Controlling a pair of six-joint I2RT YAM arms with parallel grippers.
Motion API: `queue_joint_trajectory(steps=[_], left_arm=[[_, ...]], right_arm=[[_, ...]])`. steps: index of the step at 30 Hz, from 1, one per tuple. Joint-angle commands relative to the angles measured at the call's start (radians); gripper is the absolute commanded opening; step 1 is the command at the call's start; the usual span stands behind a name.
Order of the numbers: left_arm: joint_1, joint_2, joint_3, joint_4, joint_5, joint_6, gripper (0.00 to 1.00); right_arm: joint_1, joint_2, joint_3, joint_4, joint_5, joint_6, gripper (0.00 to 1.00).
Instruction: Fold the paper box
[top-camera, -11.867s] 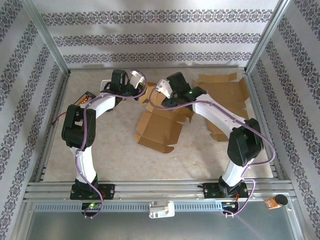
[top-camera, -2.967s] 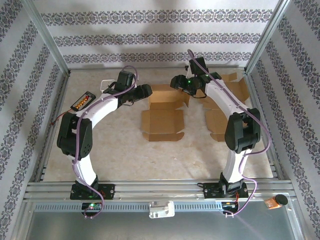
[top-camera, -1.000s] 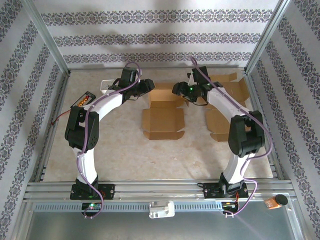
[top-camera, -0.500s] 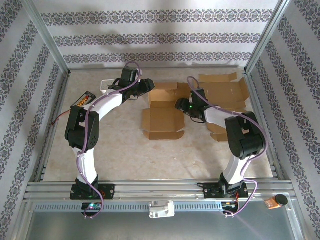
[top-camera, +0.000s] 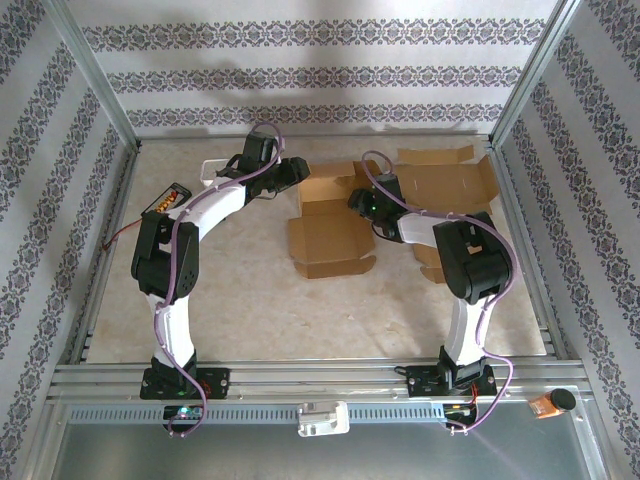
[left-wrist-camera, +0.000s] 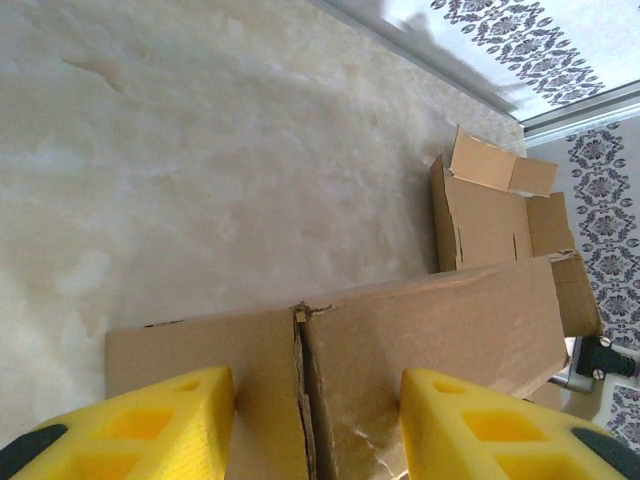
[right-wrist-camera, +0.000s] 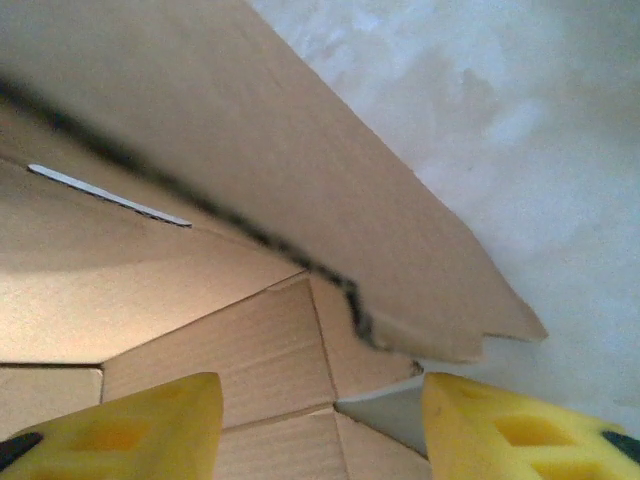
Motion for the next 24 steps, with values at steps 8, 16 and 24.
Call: queue_joint_trajectory(steps=[8,16,24], left_arm=[[0.009,0.018,0.021,-0.049,0.010,0.032,0.46],[0.008,0.013,0.017,-0.054,0.003,0.037,0.46],[0.009,0.015,0.015,-0.047,0.002,0.032,0.46]], right_arm=[[0.011,0.026,-0.009,0.175,-0.062,-0.056,0.46],[0.022,-0.003,-0.008,0.118,0.107,-0.167,0.60],[0.034,0.039,0.017,0.147,-0.172,-0.285,0.75]])
